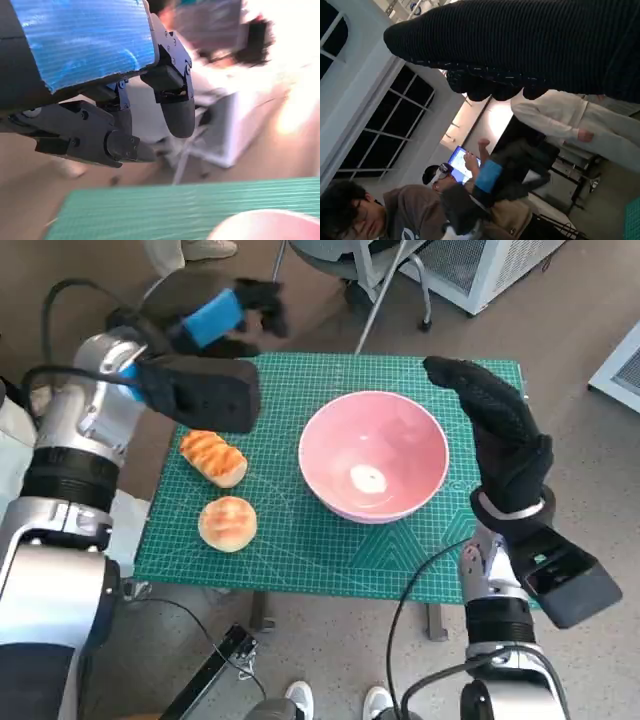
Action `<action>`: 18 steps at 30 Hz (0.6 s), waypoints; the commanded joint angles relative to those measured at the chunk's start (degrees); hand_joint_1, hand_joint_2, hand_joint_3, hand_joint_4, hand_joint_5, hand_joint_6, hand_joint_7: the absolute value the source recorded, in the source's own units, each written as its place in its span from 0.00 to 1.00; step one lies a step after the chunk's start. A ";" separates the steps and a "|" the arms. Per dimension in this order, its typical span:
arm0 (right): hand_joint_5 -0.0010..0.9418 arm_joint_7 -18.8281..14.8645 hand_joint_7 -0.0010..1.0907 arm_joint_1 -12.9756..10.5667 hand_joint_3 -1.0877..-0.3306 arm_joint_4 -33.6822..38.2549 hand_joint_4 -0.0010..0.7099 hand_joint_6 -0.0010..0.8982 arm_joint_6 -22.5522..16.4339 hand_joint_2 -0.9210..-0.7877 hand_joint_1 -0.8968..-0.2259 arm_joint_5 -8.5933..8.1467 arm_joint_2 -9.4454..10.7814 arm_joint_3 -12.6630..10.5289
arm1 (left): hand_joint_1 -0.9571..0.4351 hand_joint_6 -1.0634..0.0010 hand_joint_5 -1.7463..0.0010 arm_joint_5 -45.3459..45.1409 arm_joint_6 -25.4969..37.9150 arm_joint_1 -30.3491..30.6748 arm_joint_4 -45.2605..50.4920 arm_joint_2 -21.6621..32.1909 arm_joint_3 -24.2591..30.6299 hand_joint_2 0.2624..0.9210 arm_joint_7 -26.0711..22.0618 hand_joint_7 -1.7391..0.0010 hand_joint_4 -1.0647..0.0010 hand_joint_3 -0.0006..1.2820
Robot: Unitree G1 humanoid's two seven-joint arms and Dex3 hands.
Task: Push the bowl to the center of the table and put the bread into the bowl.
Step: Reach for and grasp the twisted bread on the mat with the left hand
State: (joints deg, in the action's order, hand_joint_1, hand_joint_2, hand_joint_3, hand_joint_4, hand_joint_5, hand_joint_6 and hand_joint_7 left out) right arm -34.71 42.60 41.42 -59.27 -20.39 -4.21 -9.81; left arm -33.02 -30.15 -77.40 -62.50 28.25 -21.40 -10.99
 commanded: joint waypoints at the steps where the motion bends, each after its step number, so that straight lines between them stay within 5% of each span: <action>1: 0.00 0.14 0.79 -1.81 0.54 -0.30 0.45 0.00 0.42 0.00 0.50 -0.21 0.30 0.32 | 0.69 0.37 0.36 0.59 -1.28 0.06 2.10 -2.97 -0.57 1.00 -0.76 0.35 0.31 0.02; 18: 0.00 0.13 0.77 -2.76 0.53 -0.69 0.45 0.00 0.33 0.00 0.50 -0.29 -0.04 0.44 | 0.69 0.38 0.36 -2.62 -4.69 1.49 -1.10 -12.52 -5.89 1.00 0.80 0.32 0.35 0.04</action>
State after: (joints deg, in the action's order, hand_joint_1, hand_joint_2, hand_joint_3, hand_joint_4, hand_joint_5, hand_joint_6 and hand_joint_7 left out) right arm -34.69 41.52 40.85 -59.30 -20.30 -4.18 -9.36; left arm -34.31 -34.75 -76.89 -62.28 16.51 -26.19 -11.23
